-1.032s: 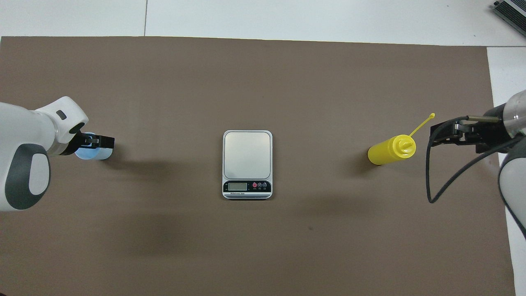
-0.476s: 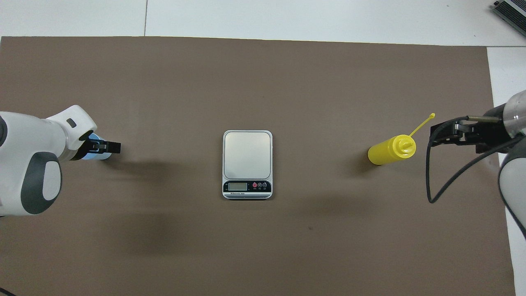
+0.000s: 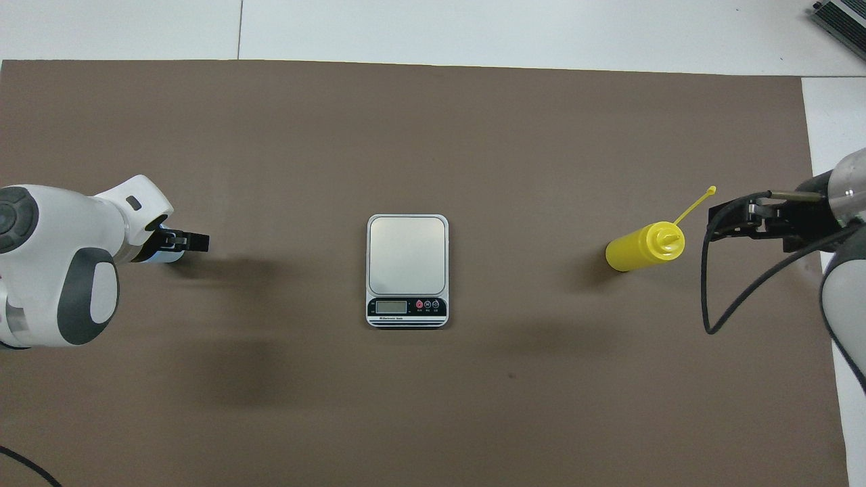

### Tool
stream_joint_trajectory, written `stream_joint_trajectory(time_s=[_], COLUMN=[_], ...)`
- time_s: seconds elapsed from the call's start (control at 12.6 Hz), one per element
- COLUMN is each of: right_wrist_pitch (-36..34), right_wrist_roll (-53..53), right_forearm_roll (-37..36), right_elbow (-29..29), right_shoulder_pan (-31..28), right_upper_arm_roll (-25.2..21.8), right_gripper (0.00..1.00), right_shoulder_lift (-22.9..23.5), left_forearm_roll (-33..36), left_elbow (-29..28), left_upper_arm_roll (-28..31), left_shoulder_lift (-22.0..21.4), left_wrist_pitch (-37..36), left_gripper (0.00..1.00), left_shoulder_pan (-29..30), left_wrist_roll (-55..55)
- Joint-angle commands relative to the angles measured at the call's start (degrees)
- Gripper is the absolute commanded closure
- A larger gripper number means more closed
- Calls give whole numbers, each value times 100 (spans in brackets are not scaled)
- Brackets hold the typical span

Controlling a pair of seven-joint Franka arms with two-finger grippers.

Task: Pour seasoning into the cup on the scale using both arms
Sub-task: 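Lift the light-blue cup with the left gripper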

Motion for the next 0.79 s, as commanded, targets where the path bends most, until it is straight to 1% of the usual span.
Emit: stream_joint_trajectory(time_s=[0.0, 0.08, 0.16, 0.32, 0.4, 0.64, 0.71], right_wrist_pitch=[59, 59, 59, 59, 59, 68, 68], right_wrist_roll=[73, 73, 73, 73, 73, 73, 73], right_forearm_roll=[49, 49, 49, 49, 49, 49, 49], right_elbow=[-140, -140, -140, -140, -140, -140, -140], right_shoulder_pan=[-74, -74, -65, -74, -74, -74, -74], right_upper_arm_roll=[32, 32, 32, 32, 32, 32, 32], right_gripper=[0, 0, 0, 0, 0, 0, 0], right_shoulder_lift=[-102, -102, -102, -102, -102, -102, -102], left_forearm_roll=[85, 85, 85, 85, 85, 85, 85], left_elbow=[-69, -60, -43, 1, 10, 10, 10], left_upper_arm_roll=[7, 7, 7, 7, 7, 7, 7], left_shoulder_lift=[-34, -34, -34, -16, 1, 1, 1], left_wrist_pitch=[116, 107, 107, 98, 107, 98, 90], left_gripper=[5, 13, 25, 45, 50, 54, 57], left_shoulder_pan=[0, -9, -26, -9, 8, 0, 9], left_wrist_roll=[56, 47, 47, 47, 56, 47, 56])
